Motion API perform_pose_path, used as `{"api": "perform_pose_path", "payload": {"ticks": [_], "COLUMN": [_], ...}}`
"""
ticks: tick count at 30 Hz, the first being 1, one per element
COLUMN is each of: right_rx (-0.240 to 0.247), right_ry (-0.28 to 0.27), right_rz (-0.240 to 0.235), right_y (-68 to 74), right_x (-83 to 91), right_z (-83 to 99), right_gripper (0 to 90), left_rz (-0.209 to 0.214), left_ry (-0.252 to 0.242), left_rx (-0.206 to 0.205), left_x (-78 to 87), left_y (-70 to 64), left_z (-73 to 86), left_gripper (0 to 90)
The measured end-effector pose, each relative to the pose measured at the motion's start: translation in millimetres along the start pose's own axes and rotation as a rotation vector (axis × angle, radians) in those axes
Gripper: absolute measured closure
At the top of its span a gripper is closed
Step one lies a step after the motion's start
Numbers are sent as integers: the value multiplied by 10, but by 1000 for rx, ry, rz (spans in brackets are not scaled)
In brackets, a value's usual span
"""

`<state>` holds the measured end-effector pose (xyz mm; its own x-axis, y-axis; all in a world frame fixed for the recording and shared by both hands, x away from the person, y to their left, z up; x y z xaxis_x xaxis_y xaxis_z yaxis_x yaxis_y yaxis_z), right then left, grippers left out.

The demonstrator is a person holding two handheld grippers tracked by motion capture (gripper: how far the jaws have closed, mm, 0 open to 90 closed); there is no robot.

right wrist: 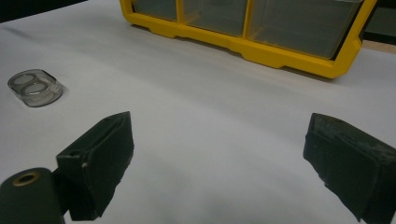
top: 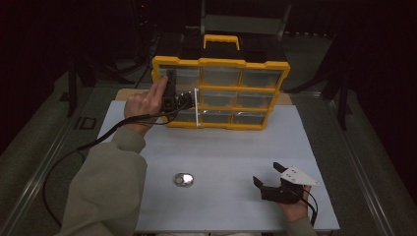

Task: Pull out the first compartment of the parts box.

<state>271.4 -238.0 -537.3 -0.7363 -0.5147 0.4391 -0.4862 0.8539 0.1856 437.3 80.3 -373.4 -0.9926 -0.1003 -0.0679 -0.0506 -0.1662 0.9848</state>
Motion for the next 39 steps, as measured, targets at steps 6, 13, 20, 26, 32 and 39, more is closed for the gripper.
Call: {"api": "perform_pose_path", "payload": {"ticks": [6, 13, 20, 26, 32, 39], "right_rx": [0, 3, 5, 8, 8, 10], "right_ry": [1, 2, 1, 3, 4, 5], "right_rz": [0, -2, 0, -1, -2, -1], "right_y": [1, 3, 6, 6, 9, 11], "right_x": [0, -2, -6, -7, -9, -11], "right_z": [1, 2, 2, 3, 4, 5], "right_gripper": [83, 84, 84, 84, 84, 84], "left_rz": [2, 3, -5, -5, -9, -14], "left_ry": [2, -2, -11, -13, -20, -21], "left_rx": [-7, 0, 4, 2, 4, 2], "left_x": [44, 106, 156, 200, 256, 320], "left_y": [8, 12, 13, 14, 9, 9], "left_z": [6, 19, 24, 37, 47, 58], "left_gripper": [805, 804, 805, 804, 805, 805]}}
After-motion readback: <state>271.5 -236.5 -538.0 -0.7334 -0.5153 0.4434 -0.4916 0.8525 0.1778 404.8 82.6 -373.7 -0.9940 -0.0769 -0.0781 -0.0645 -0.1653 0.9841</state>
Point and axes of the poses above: each handheld gripper's, and its own axes: x roughly backward along the jaws, z roughly out of its underside, y roughly to its left, the point moved 5 cm from there along -x, roughly forward along the jaws, and after that the axes turned 10 degrees about -x, right-handed, at the moved point
